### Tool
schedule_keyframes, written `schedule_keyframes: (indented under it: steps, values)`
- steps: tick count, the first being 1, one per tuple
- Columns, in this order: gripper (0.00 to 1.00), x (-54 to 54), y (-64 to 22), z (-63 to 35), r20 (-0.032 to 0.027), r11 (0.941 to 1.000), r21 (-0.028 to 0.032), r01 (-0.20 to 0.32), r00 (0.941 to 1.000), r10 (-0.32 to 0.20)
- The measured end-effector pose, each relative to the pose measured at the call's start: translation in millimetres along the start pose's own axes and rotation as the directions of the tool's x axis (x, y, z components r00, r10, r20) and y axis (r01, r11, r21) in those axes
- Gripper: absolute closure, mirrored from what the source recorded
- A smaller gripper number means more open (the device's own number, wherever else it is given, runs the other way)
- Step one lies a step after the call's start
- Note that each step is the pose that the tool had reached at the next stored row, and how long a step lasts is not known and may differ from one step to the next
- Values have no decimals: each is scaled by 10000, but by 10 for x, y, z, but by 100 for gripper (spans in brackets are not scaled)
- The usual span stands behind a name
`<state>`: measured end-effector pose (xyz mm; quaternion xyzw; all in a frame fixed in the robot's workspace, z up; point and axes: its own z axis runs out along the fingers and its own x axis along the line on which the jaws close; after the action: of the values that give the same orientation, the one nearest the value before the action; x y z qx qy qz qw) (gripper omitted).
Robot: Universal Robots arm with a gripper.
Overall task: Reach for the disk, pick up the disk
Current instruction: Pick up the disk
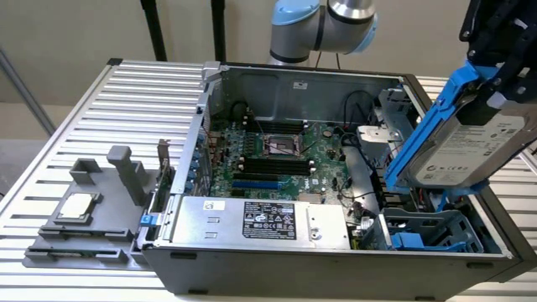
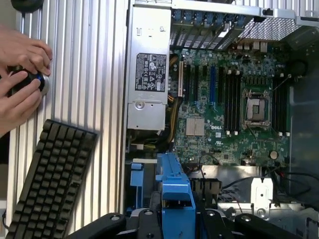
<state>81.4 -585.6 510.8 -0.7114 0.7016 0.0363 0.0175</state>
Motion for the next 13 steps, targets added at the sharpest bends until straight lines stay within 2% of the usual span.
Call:
schedule_keyframes:
  steps: [4,7,11,13]
  values:
    - [67,55,-176,34,1,10000,-8,-1,10000,1]
    - [67,106,-257,59,0,10000,-16,-2,10000,2]
    - [67,130,-281,75,2,10000,-60,-5,10000,5]
    - [67,130,-281,75,2,10000,-61,-6,10000,6]
